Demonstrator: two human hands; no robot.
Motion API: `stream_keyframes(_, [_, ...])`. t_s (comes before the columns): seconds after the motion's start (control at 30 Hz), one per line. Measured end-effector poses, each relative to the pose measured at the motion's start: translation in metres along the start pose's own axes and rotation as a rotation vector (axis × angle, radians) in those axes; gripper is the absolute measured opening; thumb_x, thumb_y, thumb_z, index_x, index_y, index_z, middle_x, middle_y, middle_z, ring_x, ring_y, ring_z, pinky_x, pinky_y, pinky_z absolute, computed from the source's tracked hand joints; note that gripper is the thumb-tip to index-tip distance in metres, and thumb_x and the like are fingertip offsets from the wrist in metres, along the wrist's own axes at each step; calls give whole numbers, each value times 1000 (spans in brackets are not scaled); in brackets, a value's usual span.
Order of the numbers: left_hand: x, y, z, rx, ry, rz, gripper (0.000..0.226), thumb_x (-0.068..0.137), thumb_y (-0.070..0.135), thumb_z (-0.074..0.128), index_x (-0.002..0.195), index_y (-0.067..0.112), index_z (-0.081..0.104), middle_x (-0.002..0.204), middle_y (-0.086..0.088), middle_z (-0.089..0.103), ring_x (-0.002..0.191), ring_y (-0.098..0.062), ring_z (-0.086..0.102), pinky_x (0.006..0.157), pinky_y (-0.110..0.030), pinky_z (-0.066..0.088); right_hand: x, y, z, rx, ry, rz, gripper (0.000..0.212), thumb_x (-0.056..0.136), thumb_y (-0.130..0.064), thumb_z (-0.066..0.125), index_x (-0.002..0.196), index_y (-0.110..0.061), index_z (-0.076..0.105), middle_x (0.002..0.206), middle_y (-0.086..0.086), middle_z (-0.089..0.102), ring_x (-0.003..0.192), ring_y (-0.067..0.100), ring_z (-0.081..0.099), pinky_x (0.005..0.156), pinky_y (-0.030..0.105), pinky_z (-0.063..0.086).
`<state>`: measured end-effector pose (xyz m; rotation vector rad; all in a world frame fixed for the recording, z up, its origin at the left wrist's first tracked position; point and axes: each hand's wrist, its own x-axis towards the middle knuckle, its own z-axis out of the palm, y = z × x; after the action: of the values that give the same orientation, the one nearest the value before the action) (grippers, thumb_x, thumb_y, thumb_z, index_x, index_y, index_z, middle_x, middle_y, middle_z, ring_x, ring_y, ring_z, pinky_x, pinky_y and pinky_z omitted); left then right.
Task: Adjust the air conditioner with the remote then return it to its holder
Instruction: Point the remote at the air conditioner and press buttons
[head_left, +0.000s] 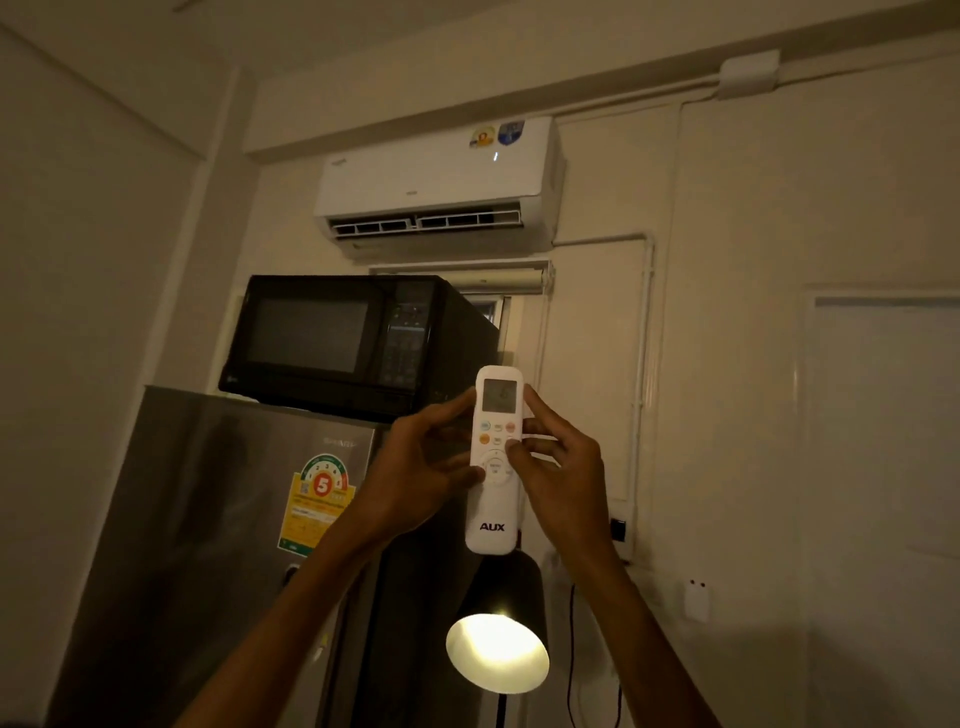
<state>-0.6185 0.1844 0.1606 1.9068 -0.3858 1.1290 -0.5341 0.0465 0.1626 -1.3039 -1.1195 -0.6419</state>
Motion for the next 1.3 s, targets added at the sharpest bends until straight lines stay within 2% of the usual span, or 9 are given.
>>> stream_keyframes(0.13, [3,-1,-7,22,-6,8,75,76,-6,67,139,24,40,129,-3,55,117,-18,58,85,-23,57,3,0,7,21,15,-4,55,81,-11,65,131,-25,45,110,-9,59,83,-5,62,65,12,54])
stream_keyframes(0.3, [7,-3,-9,57,-2,20,75,76,-5,68,139,25,40,130,-4,54,118,-18,57,85,-19,56,8,2,12,33,55,-9,50,82,-13,63,125,-29,45,109,-9,59,78,-8,60,59,7,51])
stream_keyframes(0.43, [10,-4,-9,68,10,18,75,76,-6,67,139,24,38,129,-5,54,118,-18,56,78,-10,54,13,7,14,19,61,-10,50,82,-15,64,128,-24,47,110,-5,60,81,-3,61,61,8,52])
stream_keyframes(0.53, [12,-7,-9,70,11,15,75,76,-6,67,139,25,38,131,-5,54,120,-19,55,80,-13,55,13,12,17,1,66,-20,51,82,-14,64,126,-30,44,110,-4,60,86,3,62,64,8,53])
stream_keyframes(0.63, [14,-11,-9,86,17,6,74,76,-4,68,138,25,39,132,-4,54,120,-19,55,81,-19,56,13,15,19,-41,72,-42,51,82,-13,63,128,-26,44,105,-4,58,83,-6,57,62,2,48])
stream_keyframes(0.7, [15,-13,-10,91,18,-3,75,76,-4,68,139,25,39,132,-4,54,120,-20,56,82,-21,56,14,17,19,-49,69,-45,52,82,-12,64,129,-22,45,104,-3,58,82,-6,56,62,2,47])
stream_keyframes(0.97, [20,-12,-8,101,19,5,75,77,-4,68,139,25,39,131,-2,55,116,-17,58,80,-20,57,18,20,21,-42,86,-45,54,82,-14,64,131,-24,44,108,-3,58,93,12,62,65,7,52])
stream_keyframes(1.13, [20,-14,-7,97,14,-10,76,77,-4,68,140,24,38,131,-3,55,118,-19,57,88,-33,58,18,19,19,-39,80,-52,55,82,-12,64,130,-28,43,110,-3,58,93,13,62,64,6,52])
stream_keyframes(1.3, [20,-15,-6,94,1,-12,75,77,-6,67,139,24,38,133,-5,53,120,-20,55,83,-22,56,17,20,17,-45,61,-47,54,82,-11,63,132,-22,44,109,-1,59,85,3,60,62,5,50])
